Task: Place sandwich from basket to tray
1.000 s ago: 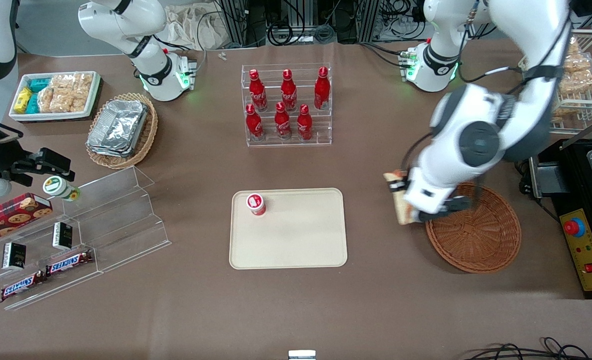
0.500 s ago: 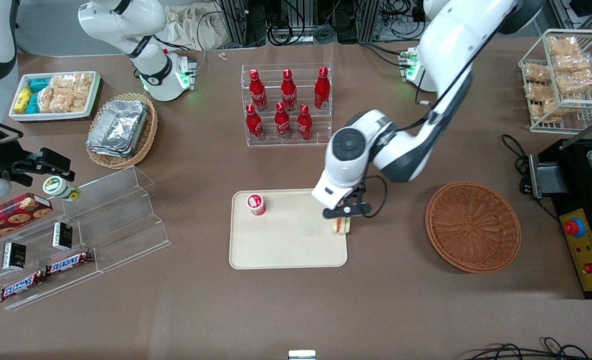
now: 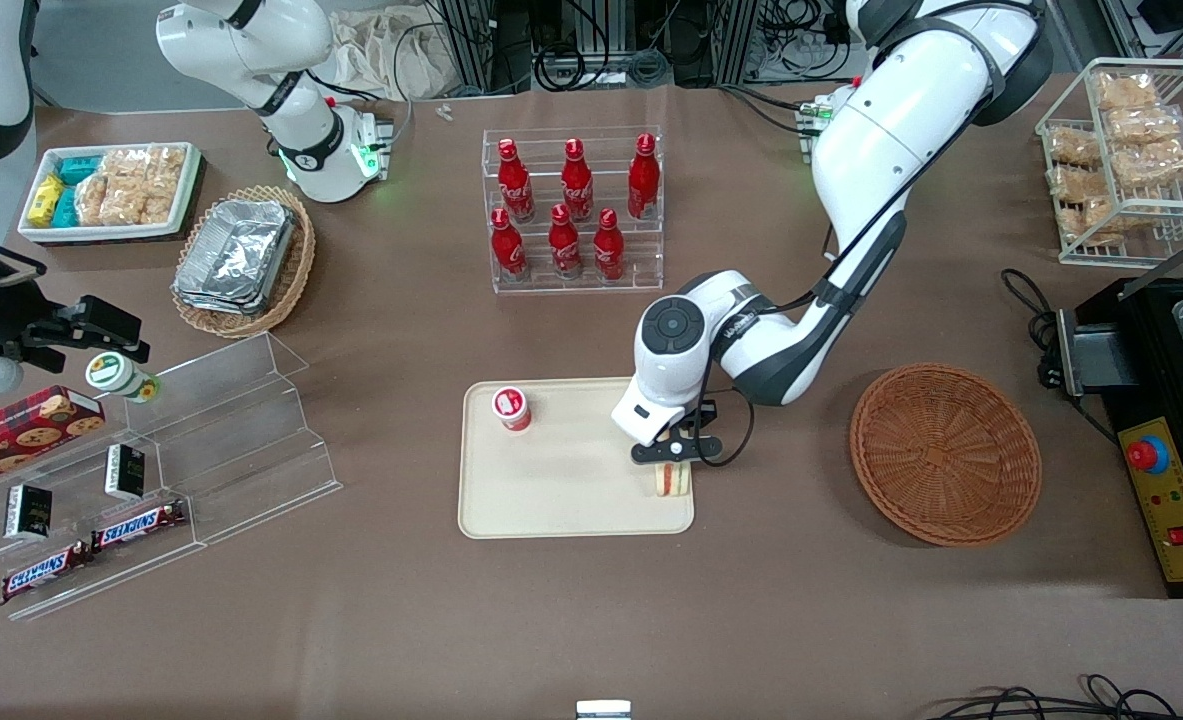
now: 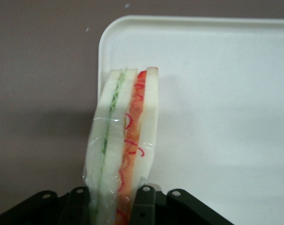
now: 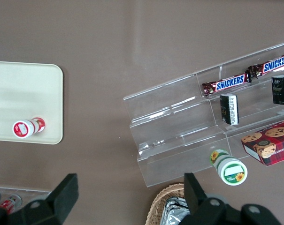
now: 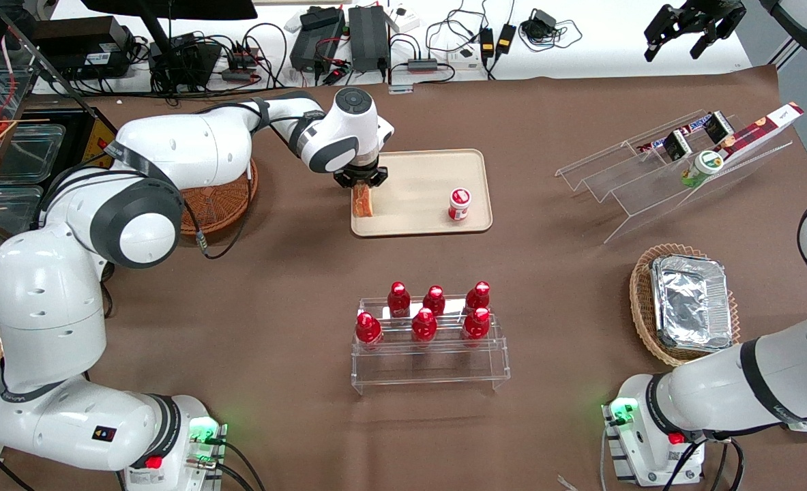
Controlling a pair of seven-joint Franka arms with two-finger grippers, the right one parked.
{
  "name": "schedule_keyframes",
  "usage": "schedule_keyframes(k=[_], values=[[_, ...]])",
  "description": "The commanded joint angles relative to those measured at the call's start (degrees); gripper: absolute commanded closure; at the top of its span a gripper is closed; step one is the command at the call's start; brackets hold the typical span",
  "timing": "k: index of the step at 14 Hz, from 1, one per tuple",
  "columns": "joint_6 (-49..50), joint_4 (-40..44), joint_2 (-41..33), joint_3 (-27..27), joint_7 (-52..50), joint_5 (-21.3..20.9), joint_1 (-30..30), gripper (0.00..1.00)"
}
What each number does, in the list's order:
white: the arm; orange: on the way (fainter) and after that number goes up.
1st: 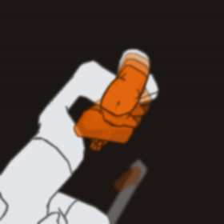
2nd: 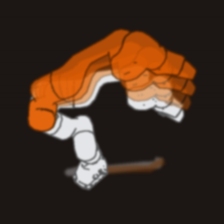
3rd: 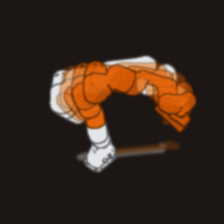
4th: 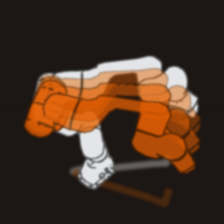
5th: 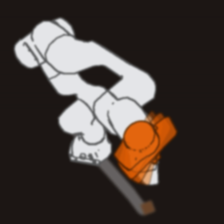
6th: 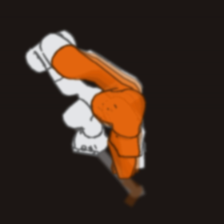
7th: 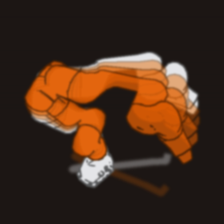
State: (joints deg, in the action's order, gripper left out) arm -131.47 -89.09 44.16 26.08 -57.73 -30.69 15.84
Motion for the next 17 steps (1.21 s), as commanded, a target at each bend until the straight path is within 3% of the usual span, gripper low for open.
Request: schedule_keyframes(k=[1, 5, 9, 13, 17], values=[[-3.96, 0.05, 0.66, -0.06, -0.98, -2.36, -0.28, 0.0], [-1.08, 0.23, -2.66, 0.03, -1.24, -3.94, -0.37, 0.0], [19.2, 0.58, -13.02, 0.46, 2.07, -3.34, -0.71, 0.0], [23.26, 2.85, -20.59, 0.29, 16.29, 10.97, -8.26, 0.0], [40.03, 13.83, -21.04, 0.29, 30.36, 20.02, -14.5, 0.0]])
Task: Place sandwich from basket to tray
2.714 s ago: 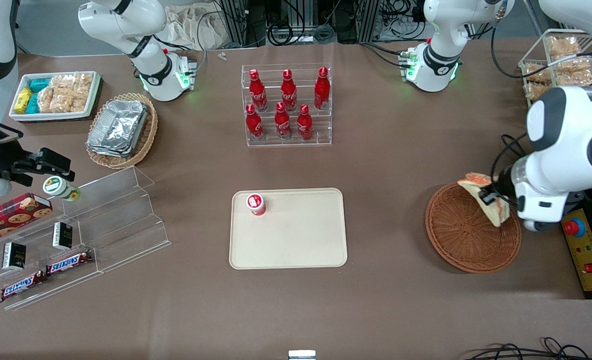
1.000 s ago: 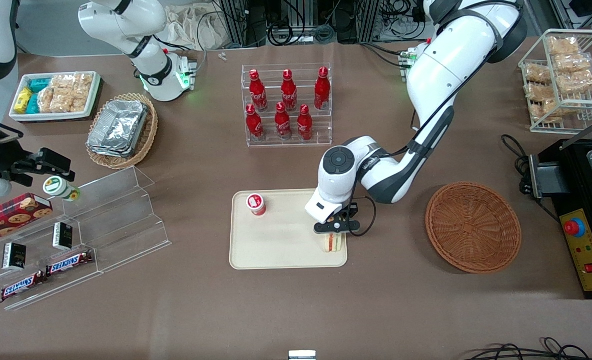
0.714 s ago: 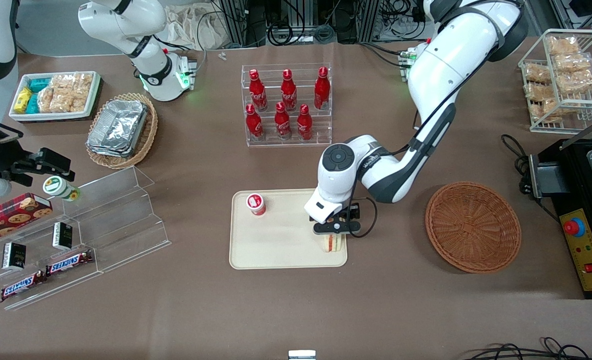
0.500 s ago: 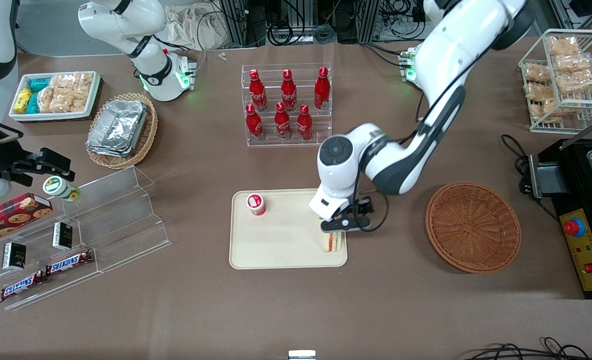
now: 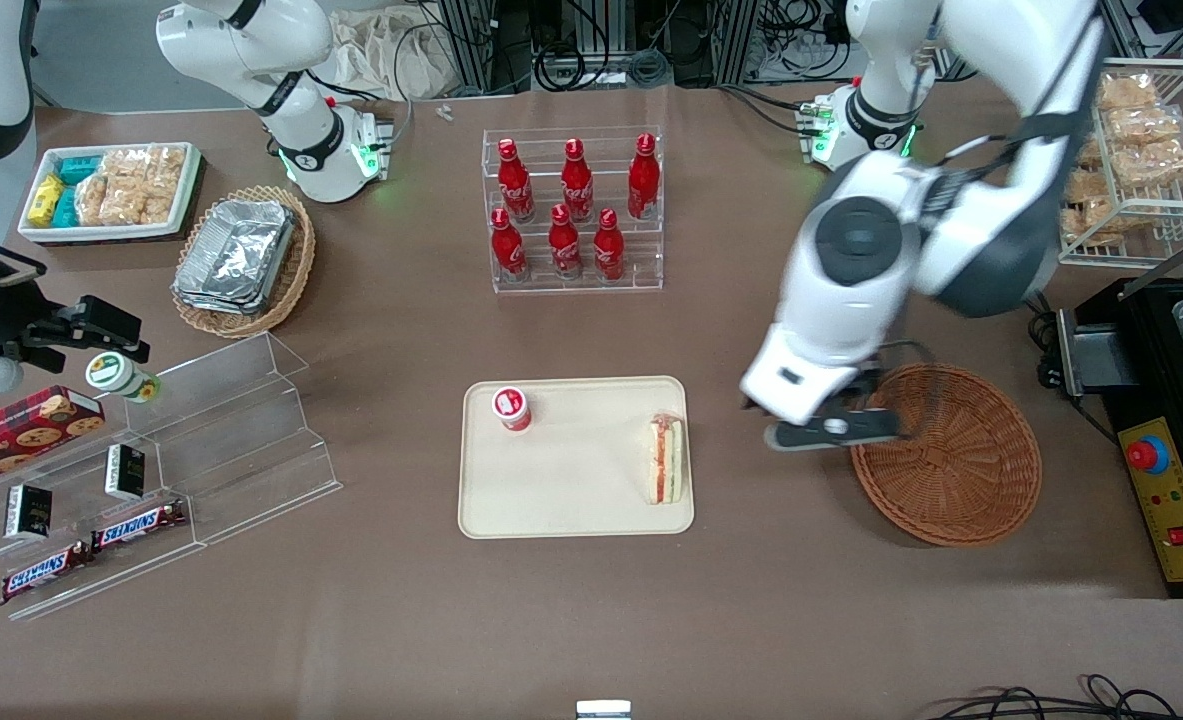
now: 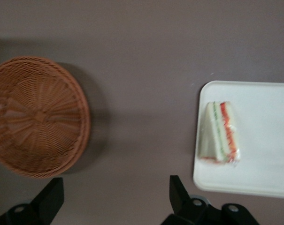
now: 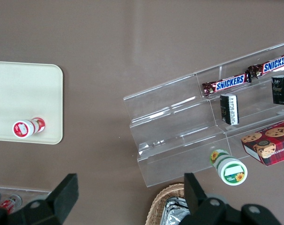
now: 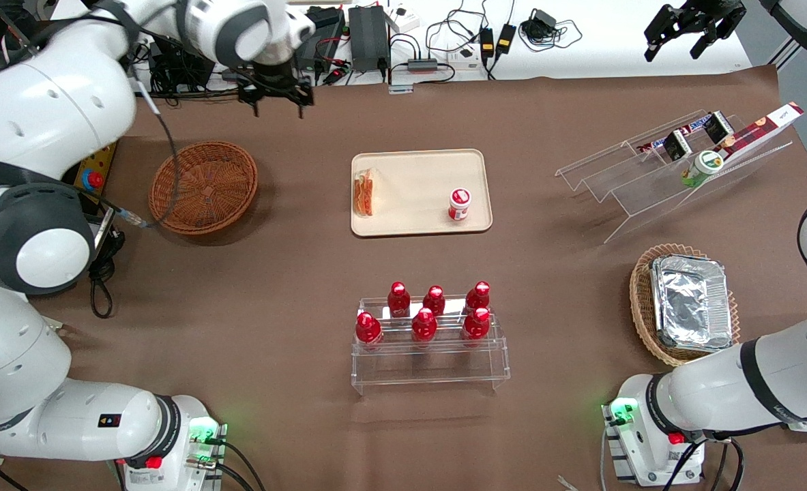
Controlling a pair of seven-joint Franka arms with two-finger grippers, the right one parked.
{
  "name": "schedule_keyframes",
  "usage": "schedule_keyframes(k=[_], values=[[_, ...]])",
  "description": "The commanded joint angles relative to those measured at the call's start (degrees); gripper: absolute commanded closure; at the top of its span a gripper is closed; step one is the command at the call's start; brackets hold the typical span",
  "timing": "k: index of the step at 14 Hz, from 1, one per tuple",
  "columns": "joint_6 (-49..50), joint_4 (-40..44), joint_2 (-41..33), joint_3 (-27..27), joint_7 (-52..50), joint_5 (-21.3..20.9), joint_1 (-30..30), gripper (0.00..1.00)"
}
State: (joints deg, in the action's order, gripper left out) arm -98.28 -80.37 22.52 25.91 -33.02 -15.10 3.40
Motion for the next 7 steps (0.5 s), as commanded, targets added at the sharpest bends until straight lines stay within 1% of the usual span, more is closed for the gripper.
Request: schedule_keyframes(k=[1, 2, 3, 5, 7], values=[[9.4, 6.18, -0.54, 0.45, 9.08, 7.85, -4.95, 0.0], [10.82, 6.28, -2.55, 0.45, 13.12, 10.67, -7.68, 0.0], [12.4, 6.19, -5.01, -0.5, 16.9, 11.92, -8.05, 0.0], [16.35, 6.28, -9.14, -7.33, 20.18, 12.63, -7.27, 0.0], [19.87, 5.58, -12.93, -12.35, 25.34, 13.25, -6.91, 0.0]])
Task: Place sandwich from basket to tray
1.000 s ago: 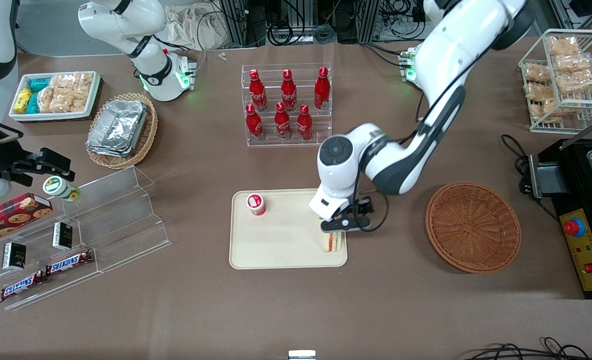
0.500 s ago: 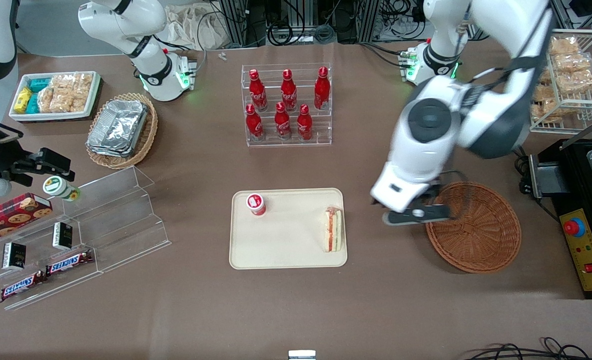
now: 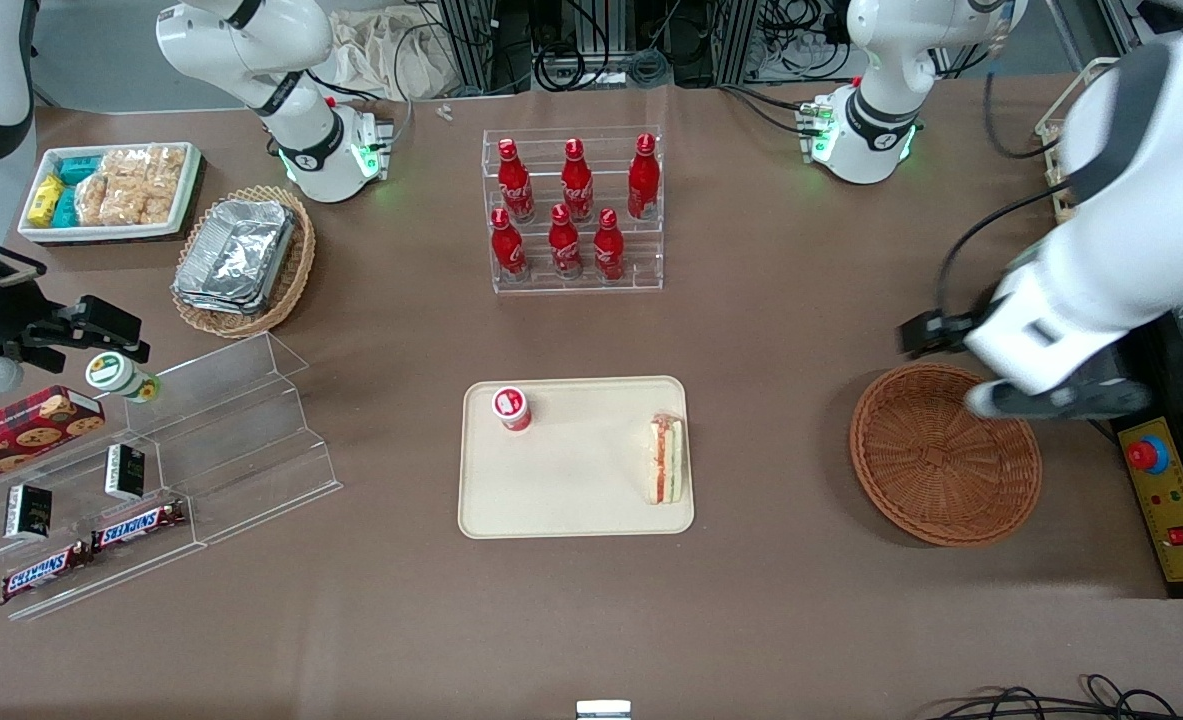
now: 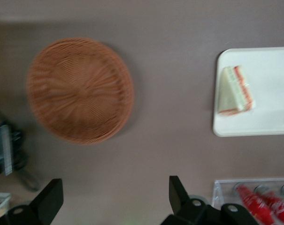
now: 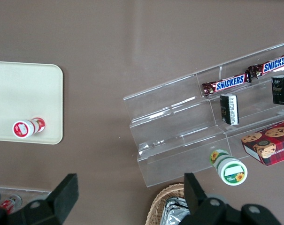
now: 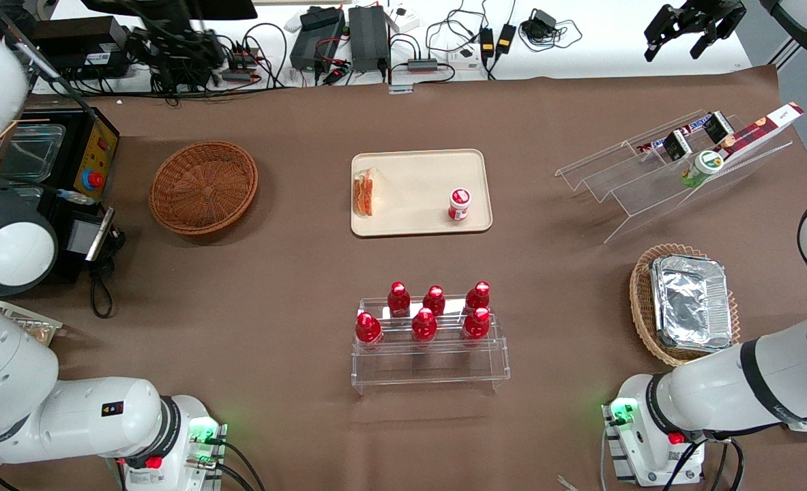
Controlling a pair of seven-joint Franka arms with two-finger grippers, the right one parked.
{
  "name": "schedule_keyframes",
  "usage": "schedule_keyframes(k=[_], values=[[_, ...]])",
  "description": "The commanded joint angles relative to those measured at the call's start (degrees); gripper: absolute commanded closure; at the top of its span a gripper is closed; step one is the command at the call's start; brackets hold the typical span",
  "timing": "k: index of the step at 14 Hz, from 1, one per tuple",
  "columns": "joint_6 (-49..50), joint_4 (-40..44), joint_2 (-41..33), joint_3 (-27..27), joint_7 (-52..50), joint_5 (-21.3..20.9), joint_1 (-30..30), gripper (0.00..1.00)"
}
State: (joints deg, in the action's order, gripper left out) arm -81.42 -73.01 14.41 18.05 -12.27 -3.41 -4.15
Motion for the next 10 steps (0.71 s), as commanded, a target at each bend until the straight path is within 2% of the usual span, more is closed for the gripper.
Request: schedule_keyframes(k=[1, 4, 8, 10], values=[[3.71, -1.87, -5.87, -7.56, 8.45, 1.65, 1.07, 0.0], [5.66, -5.89, -9.82, -14.35, 14.28, 4.46, 2.83, 0.0], [5.39, -7.23, -11.42, -18.92, 16.49, 6.4, 4.84, 0.0], [5.39, -7.76, -12.12, -19.55, 16.4, 6.4, 5.64, 0.0]])
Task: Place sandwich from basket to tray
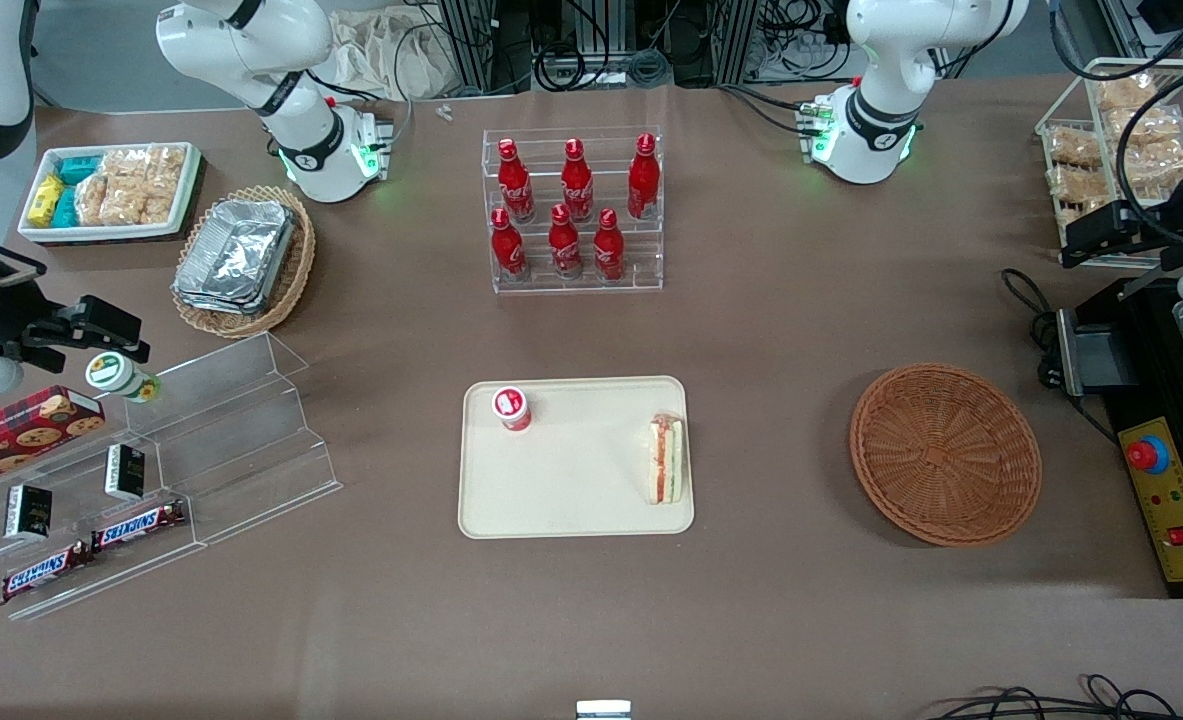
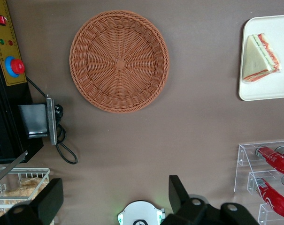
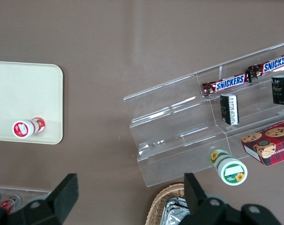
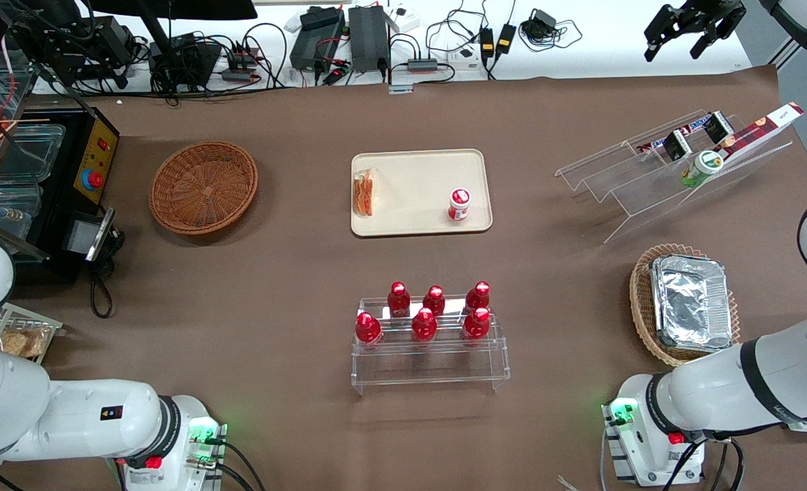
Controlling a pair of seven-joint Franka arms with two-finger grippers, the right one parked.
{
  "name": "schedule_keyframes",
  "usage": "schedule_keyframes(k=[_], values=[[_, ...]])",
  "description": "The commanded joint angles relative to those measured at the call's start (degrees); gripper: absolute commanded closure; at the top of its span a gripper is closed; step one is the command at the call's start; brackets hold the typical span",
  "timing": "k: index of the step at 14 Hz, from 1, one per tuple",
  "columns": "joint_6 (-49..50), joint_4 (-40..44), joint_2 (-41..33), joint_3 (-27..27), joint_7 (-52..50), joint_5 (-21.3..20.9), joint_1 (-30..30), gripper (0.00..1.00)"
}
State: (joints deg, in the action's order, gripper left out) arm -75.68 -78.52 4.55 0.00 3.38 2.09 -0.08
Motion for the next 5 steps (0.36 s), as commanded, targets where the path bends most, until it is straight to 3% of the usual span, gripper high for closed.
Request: schedule_keyframes(k=[1, 5], values=[[-0.43, -2.34, -2.44, -1.58, 0.75, 0.72, 1.57, 0.0], [-1.4, -1.46, -1.56, -1.32, 0.13, 0.02, 1.84, 0.0]])
